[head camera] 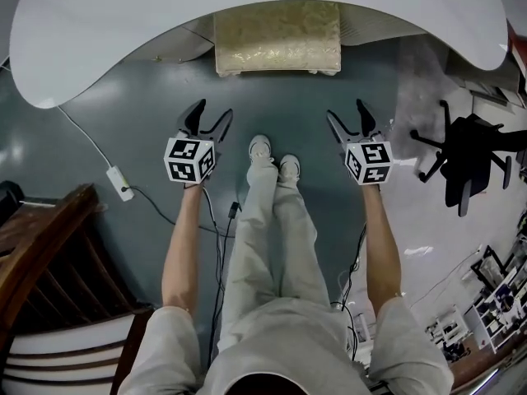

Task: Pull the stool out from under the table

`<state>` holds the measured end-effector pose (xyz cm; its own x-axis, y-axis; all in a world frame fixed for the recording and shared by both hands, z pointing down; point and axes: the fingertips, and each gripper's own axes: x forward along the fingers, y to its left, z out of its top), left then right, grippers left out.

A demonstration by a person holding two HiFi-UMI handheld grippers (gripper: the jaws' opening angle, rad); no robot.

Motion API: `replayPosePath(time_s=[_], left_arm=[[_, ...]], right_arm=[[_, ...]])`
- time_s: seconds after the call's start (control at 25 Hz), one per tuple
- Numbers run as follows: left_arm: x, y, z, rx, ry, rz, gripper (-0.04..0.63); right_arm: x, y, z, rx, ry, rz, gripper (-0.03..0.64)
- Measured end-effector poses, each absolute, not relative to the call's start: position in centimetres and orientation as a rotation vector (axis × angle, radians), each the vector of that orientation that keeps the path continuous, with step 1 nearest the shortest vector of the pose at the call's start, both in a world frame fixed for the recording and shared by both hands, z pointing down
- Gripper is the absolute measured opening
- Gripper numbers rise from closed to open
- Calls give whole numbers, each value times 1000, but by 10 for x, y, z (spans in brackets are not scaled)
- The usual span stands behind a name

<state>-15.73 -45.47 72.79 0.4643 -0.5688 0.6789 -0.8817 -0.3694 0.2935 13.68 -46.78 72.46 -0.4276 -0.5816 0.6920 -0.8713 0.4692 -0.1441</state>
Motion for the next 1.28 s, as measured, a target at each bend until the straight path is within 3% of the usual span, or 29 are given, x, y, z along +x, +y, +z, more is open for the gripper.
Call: replayPosePath(time_s=[0.68, 1.28], left_arm=[[-164, -496, 897, 2004, -1239, 698, 275], [-160, -552, 941, 2066, -1263, 727, 284]], right_arm=[[152, -520, 908, 1182, -2065, 724, 362], [150, -577, 946, 1217, -2089, 615, 373]])
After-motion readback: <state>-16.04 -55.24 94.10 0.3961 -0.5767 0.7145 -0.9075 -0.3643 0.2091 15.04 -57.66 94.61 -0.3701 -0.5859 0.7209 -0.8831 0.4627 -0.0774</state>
